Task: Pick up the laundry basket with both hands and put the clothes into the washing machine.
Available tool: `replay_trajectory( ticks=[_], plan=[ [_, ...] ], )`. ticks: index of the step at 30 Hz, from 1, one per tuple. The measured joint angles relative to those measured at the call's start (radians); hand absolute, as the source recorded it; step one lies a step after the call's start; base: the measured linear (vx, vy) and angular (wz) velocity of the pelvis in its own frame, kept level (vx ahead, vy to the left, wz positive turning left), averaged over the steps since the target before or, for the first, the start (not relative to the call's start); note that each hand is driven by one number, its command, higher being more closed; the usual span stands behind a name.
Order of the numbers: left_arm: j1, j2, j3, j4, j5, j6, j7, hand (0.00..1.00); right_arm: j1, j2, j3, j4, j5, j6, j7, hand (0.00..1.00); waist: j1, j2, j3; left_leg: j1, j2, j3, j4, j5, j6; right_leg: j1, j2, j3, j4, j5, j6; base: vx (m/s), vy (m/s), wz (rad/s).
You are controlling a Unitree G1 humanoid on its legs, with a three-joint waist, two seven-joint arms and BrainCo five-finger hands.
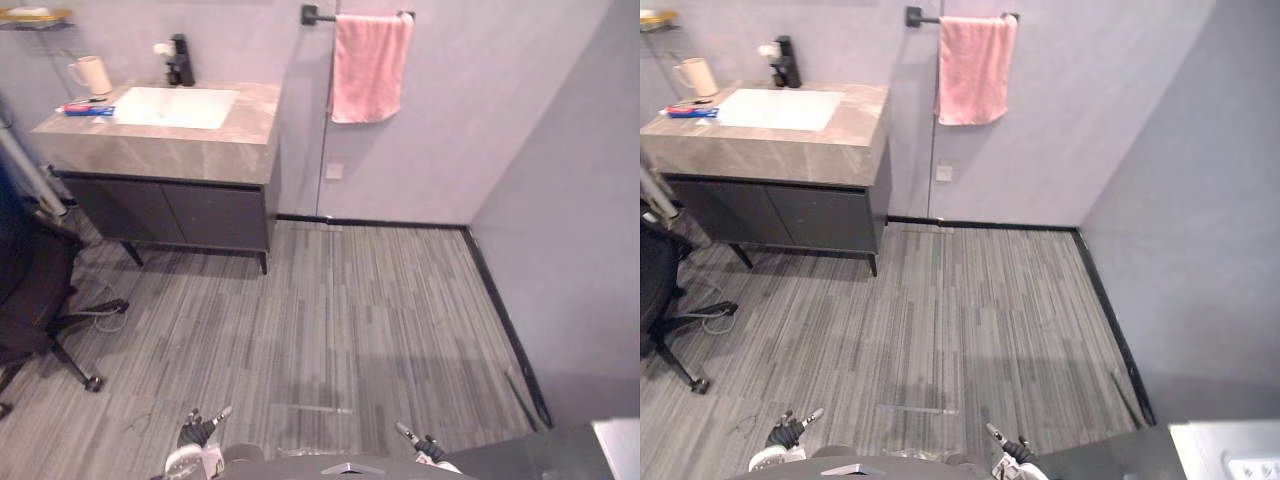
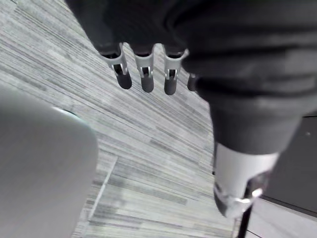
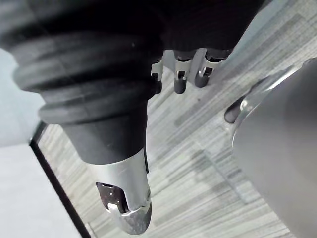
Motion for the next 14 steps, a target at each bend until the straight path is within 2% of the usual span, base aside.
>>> replay_trajectory(
  ticks=[1,2,5,7,9,14],
  plan=[
    [0.003,0.004,-0.003,0.002,-0.002,-0.002,0.001,0.00,0.002,0.001,-0.003,0.000,0.001,-0.001,0.000,0.00,-0.002,-0.004,0.000,0.015,-0.007,0.019,-0.032,0.008,0.008,0.001,-0.010,0.006,-0.015,0.021,0.001,0.05,0.148,-0.43],
    [0.000,0.008,-0.002,0.007,-0.008,-0.002,0.002,0.00,0.004,0.002,-0.003,0.001,0.000,-0.001,0.000,0.00,-0.001,-0.010,-0.002,0.028,-0.015,0.030,-0.048,0.016,0.012,0.003,-0.016,0.010,-0.026,0.031,0.017,0.05,0.108,-0.35],
    [-0.001,0.024,-0.024,0.040,-0.004,0.000,0.001,0.00,0.011,0.005,-0.002,0.025,0.002,-0.002,0.002,0.00,-0.025,-0.015,-0.014,0.133,-0.053,0.055,-0.186,0.072,0.017,0.050,-0.040,0.028,-0.071,0.043,0.032,0.06,0.052,-0.17],
    [-0.002,0.035,-0.067,0.048,0.016,0.000,-0.001,0.00,0.009,0.001,-0.002,0.034,0.001,-0.002,0.003,0.00,-0.033,-0.010,-0.021,0.172,-0.061,0.055,-0.248,0.096,0.014,0.069,-0.042,0.026,-0.098,0.049,0.036,0.05,0.025,0.00],
    [-0.007,0.047,-0.112,0.051,0.031,0.001,-0.001,0.00,0.010,-0.001,-0.002,0.049,0.001,-0.001,0.003,0.00,-0.035,-0.017,-0.034,0.168,-0.058,0.052,-0.252,0.100,0.010,0.066,-0.038,0.019,-0.118,0.060,0.035,0.06,-0.010,0.02],
    [-0.018,0.055,-0.176,0.068,0.029,0.001,-0.001,0.00,0.004,-0.020,0.001,0.070,-0.001,0.000,0.003,0.00,-0.038,-0.007,-0.032,0.169,-0.054,0.045,-0.274,0.114,0.007,0.082,-0.031,0.006,-0.162,0.083,0.031,0.00,-0.019,0.04]
  ],
)
